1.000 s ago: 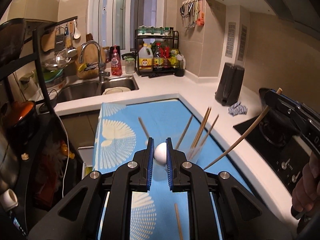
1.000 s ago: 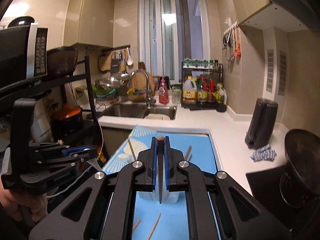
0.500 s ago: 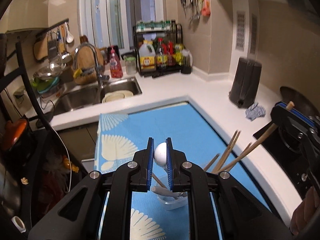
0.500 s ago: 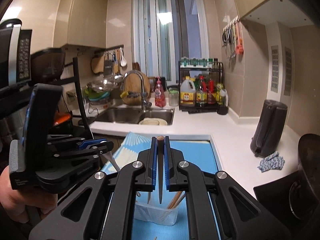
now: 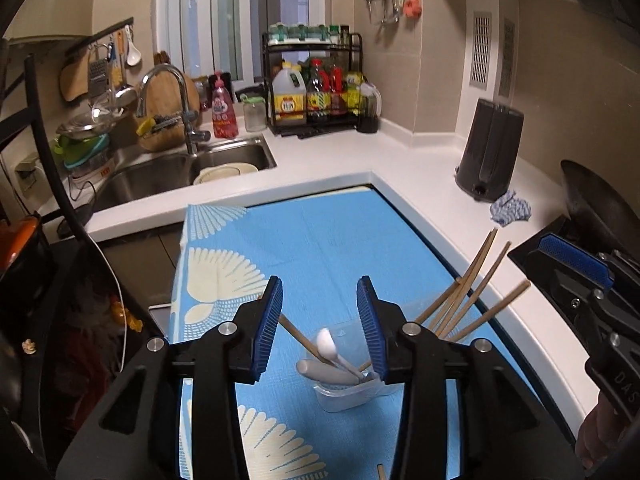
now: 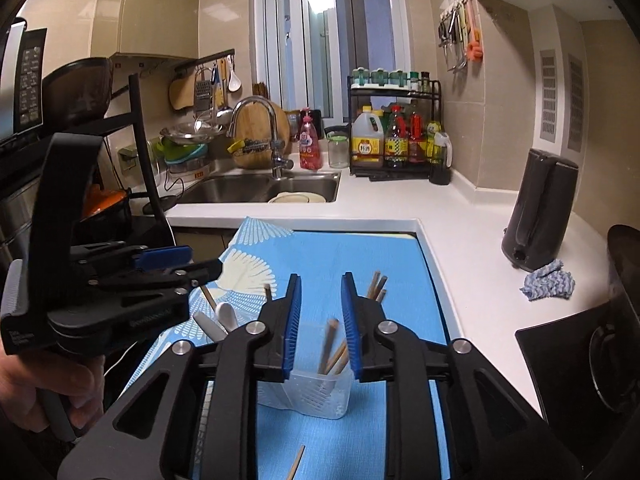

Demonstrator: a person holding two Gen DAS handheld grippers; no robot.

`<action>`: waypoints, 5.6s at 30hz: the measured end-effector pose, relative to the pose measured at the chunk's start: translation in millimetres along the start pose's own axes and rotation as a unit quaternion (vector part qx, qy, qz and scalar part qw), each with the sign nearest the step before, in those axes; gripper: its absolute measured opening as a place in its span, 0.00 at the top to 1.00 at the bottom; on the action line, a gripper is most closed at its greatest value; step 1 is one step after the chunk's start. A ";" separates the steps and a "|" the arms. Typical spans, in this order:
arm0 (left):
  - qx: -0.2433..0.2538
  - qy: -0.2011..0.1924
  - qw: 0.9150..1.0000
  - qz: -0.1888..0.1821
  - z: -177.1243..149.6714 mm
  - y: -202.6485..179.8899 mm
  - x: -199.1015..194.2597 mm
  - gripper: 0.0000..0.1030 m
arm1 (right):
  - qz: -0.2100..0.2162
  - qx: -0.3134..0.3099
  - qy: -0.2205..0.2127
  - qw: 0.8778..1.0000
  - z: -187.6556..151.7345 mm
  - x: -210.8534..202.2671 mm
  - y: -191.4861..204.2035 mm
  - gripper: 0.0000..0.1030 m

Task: Organize utensils
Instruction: 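Open both tools to drop the spoon and chopstick into the container, then move both tools back down to the last two chopsticks on the mat, then close the left tool on one chopstick while the right tool grasps the other chopstick, then lift both chopsticks with both tools and carry them over the container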

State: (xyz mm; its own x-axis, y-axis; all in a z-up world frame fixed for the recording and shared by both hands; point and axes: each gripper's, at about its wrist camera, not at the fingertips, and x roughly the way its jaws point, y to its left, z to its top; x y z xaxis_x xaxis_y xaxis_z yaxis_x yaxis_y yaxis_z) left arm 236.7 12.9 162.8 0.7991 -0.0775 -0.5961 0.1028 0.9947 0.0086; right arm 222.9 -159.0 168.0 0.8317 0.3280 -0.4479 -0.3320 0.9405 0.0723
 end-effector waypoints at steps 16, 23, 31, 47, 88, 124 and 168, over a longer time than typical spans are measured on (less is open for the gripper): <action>-0.065 -0.012 0.998 0.005 -81.0 -4.8 -76.2 0.58 | -0.013 0.001 -0.011 1.000 -63.9 -99.3 25.8 0.73; -0.058 -0.010 0.998 0.020 -139.9 -9.1 -80.4 0.58 | -0.039 0.013 0.007 0.999 -122.6 -118.8 28.0 0.73; -0.054 -0.015 0.998 0.013 -243.3 -23.8 -76.7 0.59 | -0.048 0.041 0.051 0.997 -209.2 -110.6 26.6 0.73; -0.042 0.072 0.996 -0.027 -296.2 -45.6 -39.0 0.94 | 0.007 0.033 0.133 0.990 -267.6 -68.2 59.1 0.73; -0.031 0.036 0.999 0.008 -311.9 -53.0 -55.8 0.93 | -0.021 0.016 0.137 0.990 -297.9 -75.3 21.8 0.80; -0.041 0.025 0.999 0.015 -318.7 -55.1 -65.9 0.94 | 0.008 0.017 0.126 0.992 -298.9 -88.9 35.1 0.94; -0.036 -0.140 0.988 -0.047 -51.6 -3.7 -127.5 0.94 | 0.041 -0.010 -0.051 0.998 -14.5 -117.0 12.2 0.94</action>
State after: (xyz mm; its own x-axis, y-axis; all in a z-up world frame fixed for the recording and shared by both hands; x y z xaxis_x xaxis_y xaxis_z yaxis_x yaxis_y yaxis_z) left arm 103.8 22.7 197.4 0.9213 -0.1759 -0.3467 0.1503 0.9836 -0.0997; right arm 115.1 -187.2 208.3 0.8420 0.4129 -0.3472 -0.4095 0.9082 0.0869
